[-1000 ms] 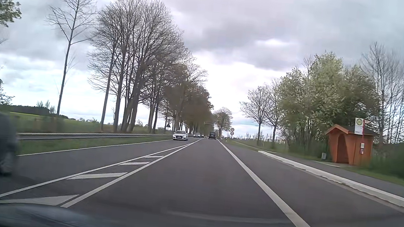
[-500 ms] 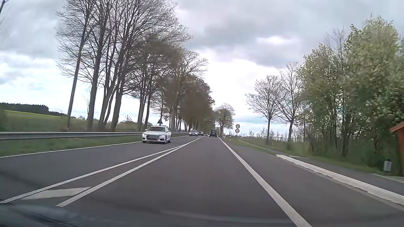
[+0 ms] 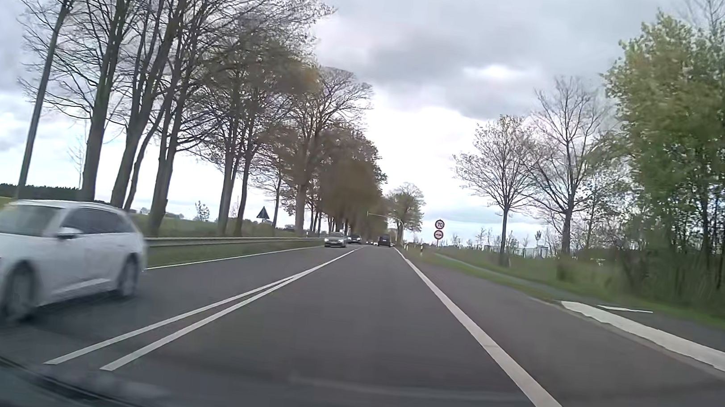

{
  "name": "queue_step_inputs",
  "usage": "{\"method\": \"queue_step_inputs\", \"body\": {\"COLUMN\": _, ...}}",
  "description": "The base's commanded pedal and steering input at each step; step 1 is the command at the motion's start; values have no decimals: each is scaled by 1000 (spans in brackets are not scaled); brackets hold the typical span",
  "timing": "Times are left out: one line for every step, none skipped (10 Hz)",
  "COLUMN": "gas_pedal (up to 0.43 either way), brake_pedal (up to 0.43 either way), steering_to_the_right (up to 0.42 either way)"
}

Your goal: Follow the waypoints while adhering to traffic rules and regulations

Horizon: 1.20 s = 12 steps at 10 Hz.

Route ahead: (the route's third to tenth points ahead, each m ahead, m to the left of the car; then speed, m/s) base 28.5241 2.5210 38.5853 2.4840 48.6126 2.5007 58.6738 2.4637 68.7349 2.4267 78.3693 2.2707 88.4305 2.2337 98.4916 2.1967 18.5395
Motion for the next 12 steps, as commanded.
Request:
{"method": "queue_step_inputs", "body": {"gas_pedal": 0, "brake_pedal": 6, "steering_to_the_right": -3}}
{"method": "queue_step_inputs", "body": {"gas_pedal": 0, "brake_pedal": 0, "steering_to_the_right": -4}}
{"method": "queue_step_inputs", "body": {"gas_pedal": 0, "brake_pedal": 0, "steering_to_the_right": -3}}
{"method": "queue_step_inputs", "body": {"gas_pedal": 0, "brake_pedal": 0, "steering_to_the_right": -3}}
{"method": "queue_step_inputs", "body": {"gas_pedal": 0, "brake_pedal": 0, "steering_to_the_right": -2}}
{"method": "queue_step_inputs", "body": {"gas_pedal": 0, "brake_pedal": 6, "steering_to_the_right": -1}}
{"method": "queue_step_inputs", "body": {"gas_pedal": 0, "brake_pedal": 0, "steering_to_the_right": -1}}
{"method": "queue_step_inputs", "body": {"gas_pedal": 0, "brake_pedal": 0, "steering_to_the_right": -2}}
{"method": "queue_step_inputs", "body": {"gas_pedal": 0, "brake_pedal": 0, "steering_to_the_right": -2}}
{"method": "queue_step_inputs", "body": {"gas_pedal": 0, "brake_pedal": 0, "steering_to_the_right": -2}}
{"method": "queue_step_inputs", "body": {"gas_pedal": 0, "brake_pedal": 0, "steering_to_the_right": -2}}
{"method": "queue_step_inputs", "body": {"gas_pedal": 0, "brake_pedal": 0, "steering_to_the_right": -2}}
